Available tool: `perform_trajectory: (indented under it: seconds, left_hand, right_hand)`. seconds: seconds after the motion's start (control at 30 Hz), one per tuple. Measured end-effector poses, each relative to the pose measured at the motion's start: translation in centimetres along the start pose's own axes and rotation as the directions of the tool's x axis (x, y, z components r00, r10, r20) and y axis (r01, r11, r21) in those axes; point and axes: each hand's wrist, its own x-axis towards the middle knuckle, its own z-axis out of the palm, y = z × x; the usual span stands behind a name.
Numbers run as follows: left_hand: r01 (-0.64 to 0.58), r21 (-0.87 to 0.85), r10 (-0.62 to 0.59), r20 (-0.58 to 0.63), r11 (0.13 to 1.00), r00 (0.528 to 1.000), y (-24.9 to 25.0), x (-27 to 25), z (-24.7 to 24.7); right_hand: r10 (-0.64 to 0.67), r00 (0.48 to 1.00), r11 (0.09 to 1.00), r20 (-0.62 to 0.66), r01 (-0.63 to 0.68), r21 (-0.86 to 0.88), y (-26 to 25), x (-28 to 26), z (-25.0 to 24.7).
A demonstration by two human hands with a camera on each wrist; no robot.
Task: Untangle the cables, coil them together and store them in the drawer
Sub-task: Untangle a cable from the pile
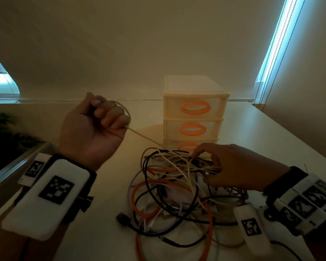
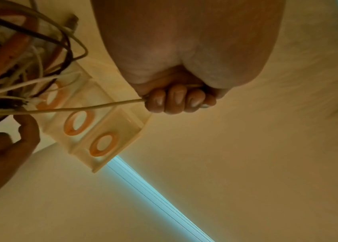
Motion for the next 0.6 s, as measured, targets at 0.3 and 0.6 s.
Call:
perform_trajectory:
  seconds: [0.3, 0.6]
  left_hand:
    - [-0.203, 0.01, 0.203, -0.043, 0.979, 0.978, 2.8, 0.4, -0.5]
    - [0.011, 0.228, 0.002, -0.057, 0.974, 0.998, -2.1, -0.5, 1.1]
  right_hand:
    - [0.123, 0.97, 0.979, -0.209, -0.153, -0.135, 0.1, -1.2, -4.0]
    - [-0.134, 0.967, 0.991, -0.215, 0.124, -0.059, 0.0, -0.4, -0.5]
